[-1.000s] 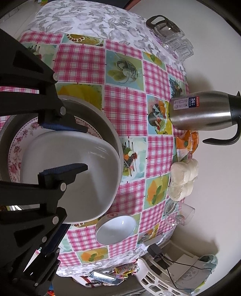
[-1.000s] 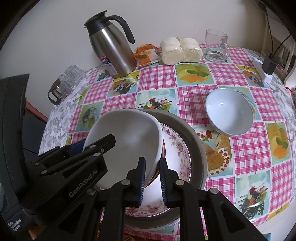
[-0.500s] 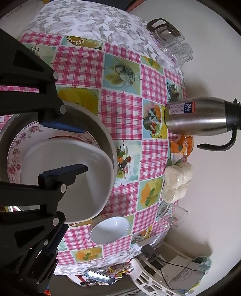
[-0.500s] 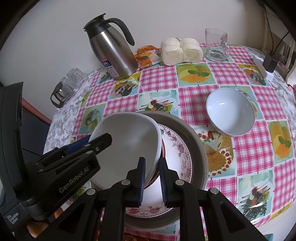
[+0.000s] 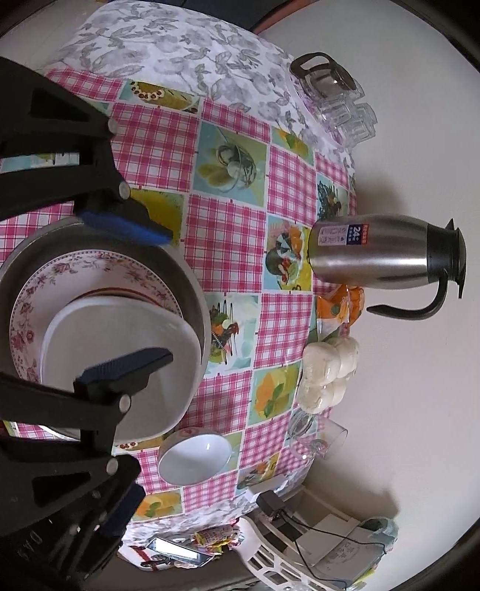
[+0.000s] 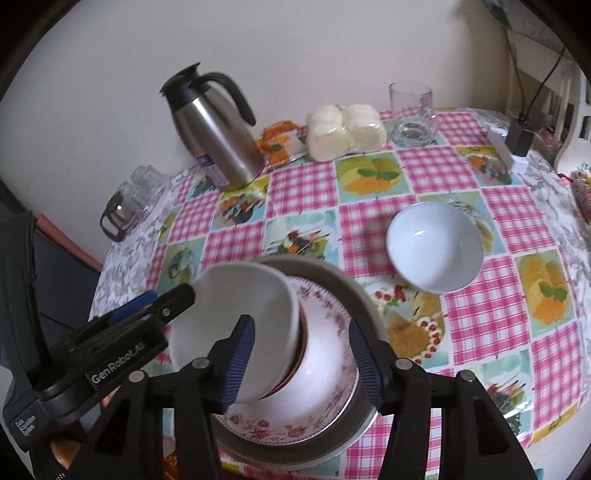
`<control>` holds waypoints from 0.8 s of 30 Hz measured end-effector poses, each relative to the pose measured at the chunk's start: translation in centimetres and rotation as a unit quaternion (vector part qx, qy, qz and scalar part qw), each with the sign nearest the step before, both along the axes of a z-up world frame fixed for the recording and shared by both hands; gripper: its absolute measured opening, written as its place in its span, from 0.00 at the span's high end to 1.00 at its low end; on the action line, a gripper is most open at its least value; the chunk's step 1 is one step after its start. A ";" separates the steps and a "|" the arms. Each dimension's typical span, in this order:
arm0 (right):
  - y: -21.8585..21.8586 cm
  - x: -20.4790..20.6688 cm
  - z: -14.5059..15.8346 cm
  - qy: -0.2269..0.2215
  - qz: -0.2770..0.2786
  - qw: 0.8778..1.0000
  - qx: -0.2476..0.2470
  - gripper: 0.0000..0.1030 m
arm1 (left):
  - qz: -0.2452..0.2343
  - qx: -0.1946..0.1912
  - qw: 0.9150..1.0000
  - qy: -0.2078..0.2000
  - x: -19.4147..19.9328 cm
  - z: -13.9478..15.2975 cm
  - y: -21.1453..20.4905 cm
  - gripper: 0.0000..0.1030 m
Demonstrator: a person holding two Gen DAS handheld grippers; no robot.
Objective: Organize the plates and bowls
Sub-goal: 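Open both grippers to release the square white bowl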
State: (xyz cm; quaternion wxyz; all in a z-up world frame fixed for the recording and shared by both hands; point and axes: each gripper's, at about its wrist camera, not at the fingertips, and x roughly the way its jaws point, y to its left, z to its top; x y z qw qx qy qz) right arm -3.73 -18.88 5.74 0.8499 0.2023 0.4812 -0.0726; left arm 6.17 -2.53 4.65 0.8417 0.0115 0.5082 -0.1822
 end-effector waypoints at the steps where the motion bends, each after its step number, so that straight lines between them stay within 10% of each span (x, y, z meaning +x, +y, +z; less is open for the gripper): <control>1: -0.2 0.0 0.0 -0.002 -0.003 1.000 0.000 0.38 | 0.002 -0.001 1.000 0.000 0.0 0.0 0.0 0.37; 8: -0.9 -0.1 0.0 -0.005 -0.011 1.000 -0.009 0.28 | 0.021 0.007 1.000 -0.009 0.3 0.2 0.7 0.34; 10: -1.0 -0.1 0.0 -0.006 -0.012 1.000 -0.014 0.26 | 0.028 0.008 0.999 -0.012 0.4 0.2 1.0 0.16; 24: -1.7 -0.2 -0.1 -0.004 -0.024 0.999 -0.034 0.12 | 0.075 0.029 0.995 -0.063 0.8 1.2 2.2 0.10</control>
